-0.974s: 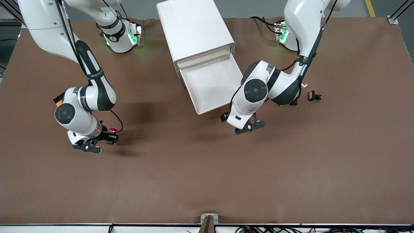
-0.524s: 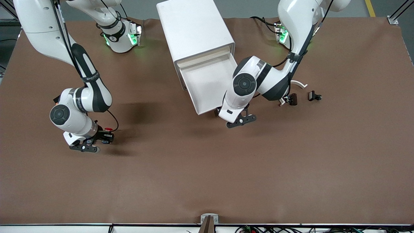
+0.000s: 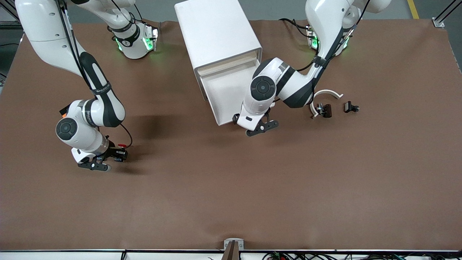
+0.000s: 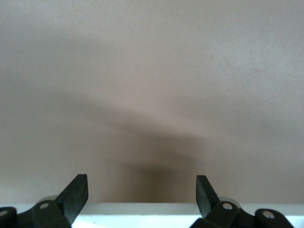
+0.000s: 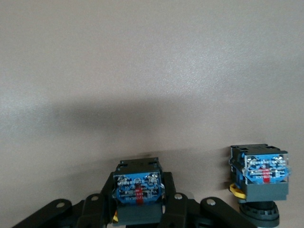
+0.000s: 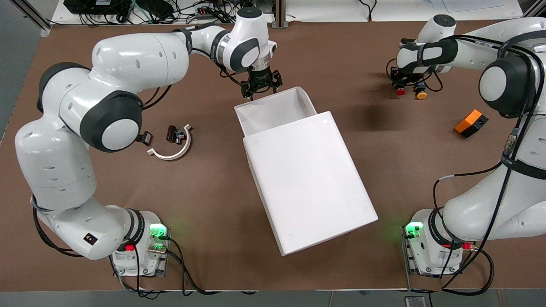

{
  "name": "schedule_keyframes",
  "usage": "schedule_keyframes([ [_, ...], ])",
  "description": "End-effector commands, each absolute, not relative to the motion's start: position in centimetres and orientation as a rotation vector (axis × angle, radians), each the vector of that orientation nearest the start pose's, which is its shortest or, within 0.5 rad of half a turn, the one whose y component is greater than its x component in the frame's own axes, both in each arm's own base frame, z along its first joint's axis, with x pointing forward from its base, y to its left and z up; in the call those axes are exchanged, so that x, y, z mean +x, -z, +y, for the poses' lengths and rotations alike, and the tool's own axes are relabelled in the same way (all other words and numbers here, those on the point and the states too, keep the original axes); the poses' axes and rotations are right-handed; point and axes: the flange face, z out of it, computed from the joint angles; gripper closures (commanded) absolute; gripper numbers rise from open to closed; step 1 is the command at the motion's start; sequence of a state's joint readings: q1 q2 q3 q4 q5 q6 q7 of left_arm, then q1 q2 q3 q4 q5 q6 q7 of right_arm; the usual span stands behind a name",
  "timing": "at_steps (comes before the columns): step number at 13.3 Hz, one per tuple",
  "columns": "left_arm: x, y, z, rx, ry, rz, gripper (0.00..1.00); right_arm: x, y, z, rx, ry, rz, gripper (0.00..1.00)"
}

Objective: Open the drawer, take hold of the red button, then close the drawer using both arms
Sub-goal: 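Set the button by the yellow button while the left gripper closes the drawer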

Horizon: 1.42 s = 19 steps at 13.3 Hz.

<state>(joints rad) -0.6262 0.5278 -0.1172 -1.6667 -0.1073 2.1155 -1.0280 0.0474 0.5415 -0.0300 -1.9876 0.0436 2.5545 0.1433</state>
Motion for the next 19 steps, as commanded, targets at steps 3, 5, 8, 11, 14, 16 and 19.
schedule_keyframes([
  [3, 46.9, -29.2, -46.9, -3.087, -0.307, -0.609, 0.00, 61.5, -18.6, 1.0, -3.103, 0.042, 0.245, 1.00],
  [5, 45.6, -28.8, -48.1, -3.068, -0.337, -0.648, 0.00, 61.5, -18.5, 1.3, -3.104, 0.040, 0.237, 1.00],
  [8, 43.9, -28.5, -49.2, -3.048, -0.382, -0.638, 0.00, 61.7, -18.6, 1.3, -3.103, 0.042, 0.240, 0.00],
  [11, 43.2, -28.3, -49.9, -3.044, -0.460, -0.689, 0.00, 61.8, -18.7, 1.4, -3.102, 0.045, 0.240, 0.00],
  [14, 42.2, -28.6, -50.9, -3.053, -0.548, -0.724, 0.00, 62.7, -19.8, 1.4, -3.105, 0.067, 0.223, 0.00],
  [16, 41.7, -28.5, -51.2, -3.044, -0.606, -0.761, 0.00, 63.3, -20.9, 1.7, -3.108, 0.052, 0.211, 0.00],
  [19, 40.7, -28.1, -51.9, -3.000, -0.651, -0.806, 0.00, 64.9, -24.6, 1.4, -3.115, -0.023, 0.177, 0.00],
])
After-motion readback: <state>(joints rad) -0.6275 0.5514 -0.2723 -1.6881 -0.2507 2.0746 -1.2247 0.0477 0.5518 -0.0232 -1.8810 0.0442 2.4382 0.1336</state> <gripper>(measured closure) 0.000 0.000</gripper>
